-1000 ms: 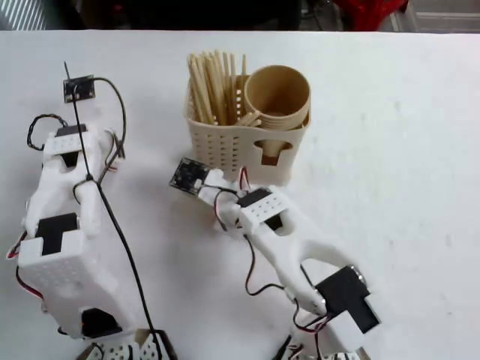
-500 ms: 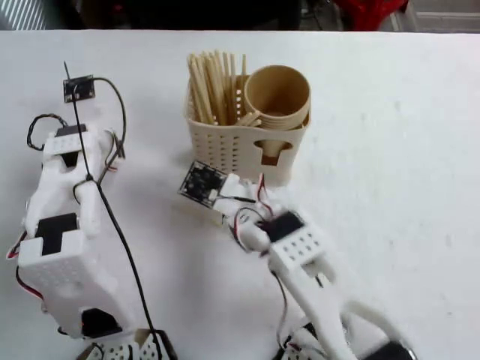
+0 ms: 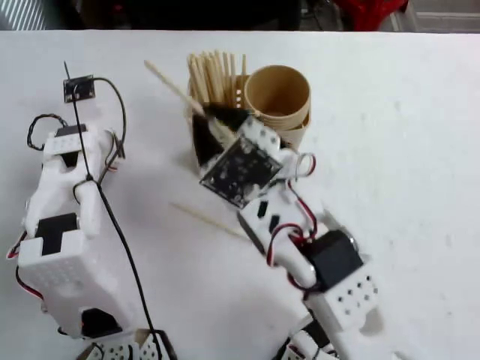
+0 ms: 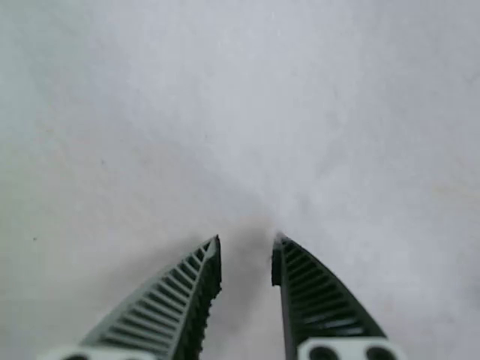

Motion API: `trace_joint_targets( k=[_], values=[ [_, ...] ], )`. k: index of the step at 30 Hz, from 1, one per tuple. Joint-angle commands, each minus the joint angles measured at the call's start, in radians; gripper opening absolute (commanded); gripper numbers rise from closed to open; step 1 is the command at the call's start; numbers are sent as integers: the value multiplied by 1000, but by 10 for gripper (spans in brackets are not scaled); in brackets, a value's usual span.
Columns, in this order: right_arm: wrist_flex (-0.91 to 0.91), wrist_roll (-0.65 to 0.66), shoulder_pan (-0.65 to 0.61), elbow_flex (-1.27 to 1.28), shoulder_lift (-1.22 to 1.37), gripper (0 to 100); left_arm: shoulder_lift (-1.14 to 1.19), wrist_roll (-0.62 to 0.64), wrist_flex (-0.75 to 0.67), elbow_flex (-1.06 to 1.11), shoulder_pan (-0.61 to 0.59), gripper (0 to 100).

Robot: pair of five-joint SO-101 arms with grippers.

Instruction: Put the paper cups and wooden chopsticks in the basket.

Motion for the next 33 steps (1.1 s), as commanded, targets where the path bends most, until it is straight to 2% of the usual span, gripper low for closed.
trace_joint_targets(
  k=[1, 7, 11, 14, 21, 27, 33],
  values=[
    [-189, -15, -7, -169, 140, 18, -5, -12, -18, -35, 18, 131],
    [-390, -28, -2, -281, 367, 17, -5, -25, -17, -35, 28, 131],
    [-460, -147, 35, -278, 438, 17, -5, -86, -20, -35, 41, 129],
    [-509, -218, 97, -232, 463, 17, -5, -86, -21, -35, 42, 129],
    [-527, -322, 170, -98, 458, 17, -5, -87, -21, -35, 42, 129],
    [-519, -327, 166, -63, 458, 21, -5, -87, -21, -35, 42, 129],
    [-440, -327, 160, -74, 441, 187, -5, -89, -21, -35, 42, 129]
  ],
)
